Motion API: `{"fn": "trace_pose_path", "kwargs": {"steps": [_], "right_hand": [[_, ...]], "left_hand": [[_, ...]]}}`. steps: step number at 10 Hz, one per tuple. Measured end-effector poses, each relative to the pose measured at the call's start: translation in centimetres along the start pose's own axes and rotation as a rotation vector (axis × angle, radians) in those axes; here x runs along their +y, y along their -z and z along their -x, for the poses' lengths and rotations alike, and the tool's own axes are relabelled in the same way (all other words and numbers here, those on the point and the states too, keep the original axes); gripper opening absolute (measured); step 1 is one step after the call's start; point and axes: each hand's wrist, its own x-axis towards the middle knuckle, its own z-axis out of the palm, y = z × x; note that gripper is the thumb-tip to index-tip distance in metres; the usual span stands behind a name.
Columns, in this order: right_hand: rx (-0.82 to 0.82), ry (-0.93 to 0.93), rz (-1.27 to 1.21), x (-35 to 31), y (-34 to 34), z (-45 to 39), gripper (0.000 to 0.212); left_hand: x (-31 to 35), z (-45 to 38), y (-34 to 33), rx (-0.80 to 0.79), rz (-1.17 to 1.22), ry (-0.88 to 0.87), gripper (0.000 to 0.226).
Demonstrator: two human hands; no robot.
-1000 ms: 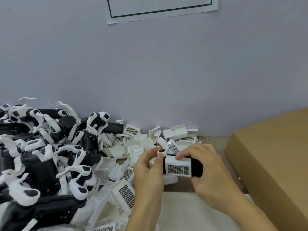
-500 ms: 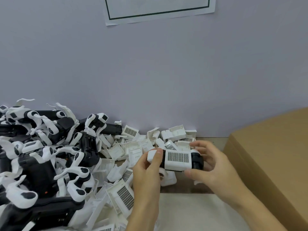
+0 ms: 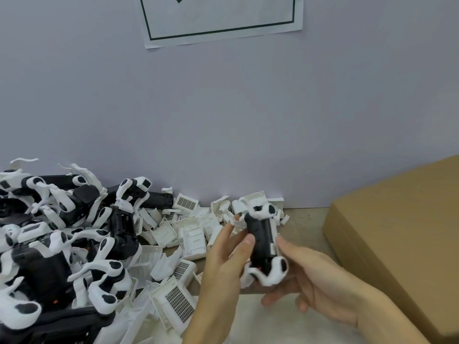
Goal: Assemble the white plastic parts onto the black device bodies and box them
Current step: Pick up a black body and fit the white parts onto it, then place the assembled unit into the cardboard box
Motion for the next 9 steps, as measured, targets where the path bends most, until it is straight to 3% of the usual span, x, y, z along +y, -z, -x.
{"fn": "trace_pose_path", "kwargs": {"steps": [2,4,5,7,8,9], "right_hand": [[-0.038,0.011,0.077,0.1,-0.7,-0.3,0.045],[0.162,0.014,0.084,0.1,-0.2,-0.1,0.039],[0.314,0.084,0.052,-1.0,0.6,0.5,0.027],[0.621,0.454,-0.208,-6.8,4.3,5.3,0.026],[0.863,0.622,-0.386,-9.9,7.5,8.6,0.019],[1.011,0.697,-0.434,-11.3,9.7,10.9,0.015]], "left_hand": [[0.0,-0.1,0.0,0.101,-0.087,0.042,0.031],[-0.6,-0.3,-0.6,0.151,-0.099,0.149,0.020],[-0.4,-0.3,-0.8,0.173,-0.154,0.158,0.025],[-0.4,-0.2,-1.1,0.123,-0.172,0.223,0.020],[-0.7,-0.2,-1.1,0.133,-0.195,0.259,0.020],[-0.2,-0.1,-1.4,0.130,-0.209,0.267,0.020]]}}
